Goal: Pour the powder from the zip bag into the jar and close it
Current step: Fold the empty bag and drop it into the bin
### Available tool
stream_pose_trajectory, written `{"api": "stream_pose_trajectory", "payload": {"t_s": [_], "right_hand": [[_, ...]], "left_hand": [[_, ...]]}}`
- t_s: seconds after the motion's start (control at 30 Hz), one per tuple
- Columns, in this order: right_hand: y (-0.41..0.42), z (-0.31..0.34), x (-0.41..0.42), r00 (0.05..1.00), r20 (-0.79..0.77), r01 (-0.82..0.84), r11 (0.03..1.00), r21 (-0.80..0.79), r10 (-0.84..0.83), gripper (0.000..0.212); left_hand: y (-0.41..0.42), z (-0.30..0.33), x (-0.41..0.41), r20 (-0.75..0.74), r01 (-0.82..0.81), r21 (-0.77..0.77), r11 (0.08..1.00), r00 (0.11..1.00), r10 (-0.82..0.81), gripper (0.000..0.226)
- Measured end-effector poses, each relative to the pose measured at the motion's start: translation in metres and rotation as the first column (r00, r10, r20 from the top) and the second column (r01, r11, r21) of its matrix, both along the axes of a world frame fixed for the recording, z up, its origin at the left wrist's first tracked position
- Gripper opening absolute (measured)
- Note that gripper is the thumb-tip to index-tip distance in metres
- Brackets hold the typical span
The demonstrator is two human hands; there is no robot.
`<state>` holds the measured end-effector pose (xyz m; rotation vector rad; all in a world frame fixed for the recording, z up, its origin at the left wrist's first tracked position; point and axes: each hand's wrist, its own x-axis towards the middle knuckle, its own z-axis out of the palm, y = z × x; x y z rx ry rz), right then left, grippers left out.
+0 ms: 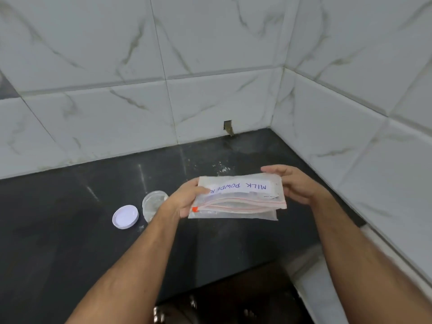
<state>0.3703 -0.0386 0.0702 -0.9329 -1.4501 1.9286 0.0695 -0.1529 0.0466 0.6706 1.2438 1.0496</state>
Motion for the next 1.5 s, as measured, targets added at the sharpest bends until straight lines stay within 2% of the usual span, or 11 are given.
{"api": "stream_pose_trajectory", "payload": {"t_s": [0.1,0.3,0.43,0.53,0.67,0.77,0.87,1.03,1.13,1.27,1.5], "right_hand": [[-0.033,0.013,0.027,1.000,-0.008,-0.029,0.999,-0.029,0.028,0.054],[-0.088,0.048,0.013,0.881,0.470,-0.146,0.977,0.153,0.058,0.051],[-0.109,0.050,0.013,0.817,0.556,-0.199,0.980,0.027,0.151,0.043],[-0.126,0.041,0.037,0.861,0.501,-0.080,0.997,-0.022,0.081,0.048],[-0.151,0.024,0.079,0.957,0.284,0.081,0.992,-0.093,-0.051,0.067],[-0.171,0.005,0.108,0.950,0.189,0.270,0.957,-0.102,-0.248,0.059],[-0.192,-0.015,0.137,0.876,0.208,0.462,0.879,-0.114,-0.434,0.039],[-0.231,-0.040,0.192,0.758,0.252,0.625,0.780,-0.018,-0.602,0.028],[-0.256,-0.049,0.230,0.739,0.263,0.643,0.766,0.002,-0.621,0.026],[-0.288,-0.068,0.286,0.818,0.242,0.564,0.810,-0.160,-0.522,0.050],[-0.340,-0.136,0.339,0.783,0.280,0.618,0.747,-0.246,-0.556,0.036]], "left_hand": [[-0.012,0.005,0.001,-0.061,0.094,0.072,0.993,0.994,-0.090,0.041],[-0.023,0.031,0.034,-0.101,0.352,0.079,0.933,0.934,-0.343,0.043],[-0.024,0.046,0.058,-0.150,0.439,0.089,0.894,0.893,-0.423,0.038],[-0.026,0.046,0.069,-0.067,0.372,0.091,0.924,0.928,-0.368,0.037],[-0.039,0.018,0.099,0.277,0.120,0.035,0.992,0.953,-0.125,0.083],[-0.060,-0.014,0.157,0.328,0.140,0.006,0.990,0.935,-0.134,0.101],[-0.085,-0.029,0.223,0.291,0.230,0.008,0.973,0.930,-0.223,0.098],[-0.110,-0.047,0.295,0.092,0.253,0.041,0.966,0.962,-0.256,0.040],[-0.126,-0.059,0.331,0.016,0.247,0.002,0.969,0.969,-0.247,0.037],[-0.156,-0.070,0.379,0.020,0.231,-0.011,0.973,0.973,-0.230,0.032],[-0.206,-0.092,0.451,-0.032,0.201,-0.121,0.972,0.978,-0.206,0.035]]}}
